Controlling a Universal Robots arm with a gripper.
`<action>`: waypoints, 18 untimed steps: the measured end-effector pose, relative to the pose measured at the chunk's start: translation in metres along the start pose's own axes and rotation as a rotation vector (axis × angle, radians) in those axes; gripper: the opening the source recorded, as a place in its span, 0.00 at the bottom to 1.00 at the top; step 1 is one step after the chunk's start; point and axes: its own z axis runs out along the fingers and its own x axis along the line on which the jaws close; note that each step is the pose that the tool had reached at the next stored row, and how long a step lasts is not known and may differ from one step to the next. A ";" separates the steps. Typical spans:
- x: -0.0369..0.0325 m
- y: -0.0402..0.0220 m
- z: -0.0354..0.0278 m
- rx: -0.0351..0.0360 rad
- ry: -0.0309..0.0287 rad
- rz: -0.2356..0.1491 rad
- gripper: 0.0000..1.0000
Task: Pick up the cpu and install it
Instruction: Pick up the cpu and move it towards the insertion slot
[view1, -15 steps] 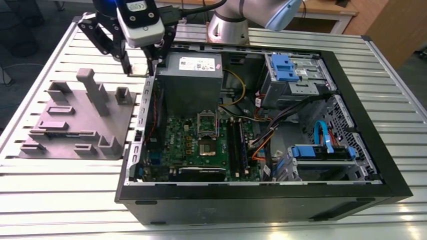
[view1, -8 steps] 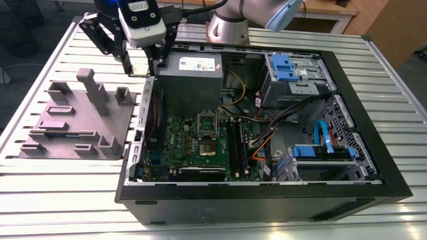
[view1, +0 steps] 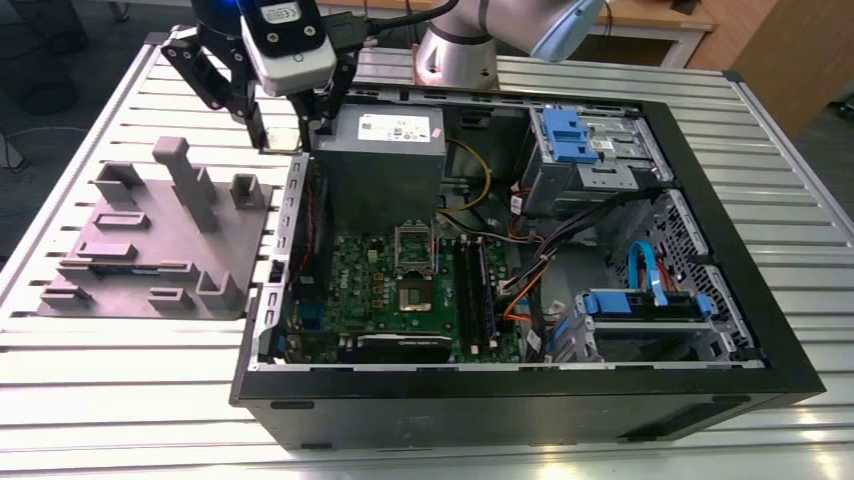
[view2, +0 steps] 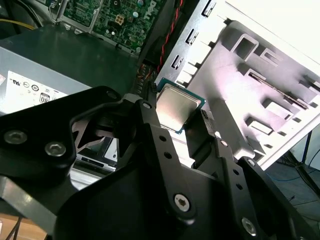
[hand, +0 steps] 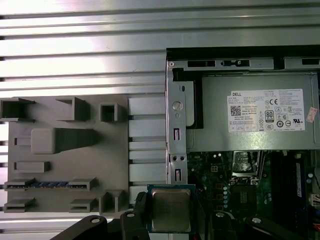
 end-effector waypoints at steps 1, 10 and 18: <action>-0.0002 0.0000 0.0000 0.0000 0.0000 0.000 0.47; -0.0024 -0.0001 0.0000 0.0000 0.0000 0.000 0.47; -0.0043 -0.0002 -0.0001 0.0000 0.0000 0.000 0.47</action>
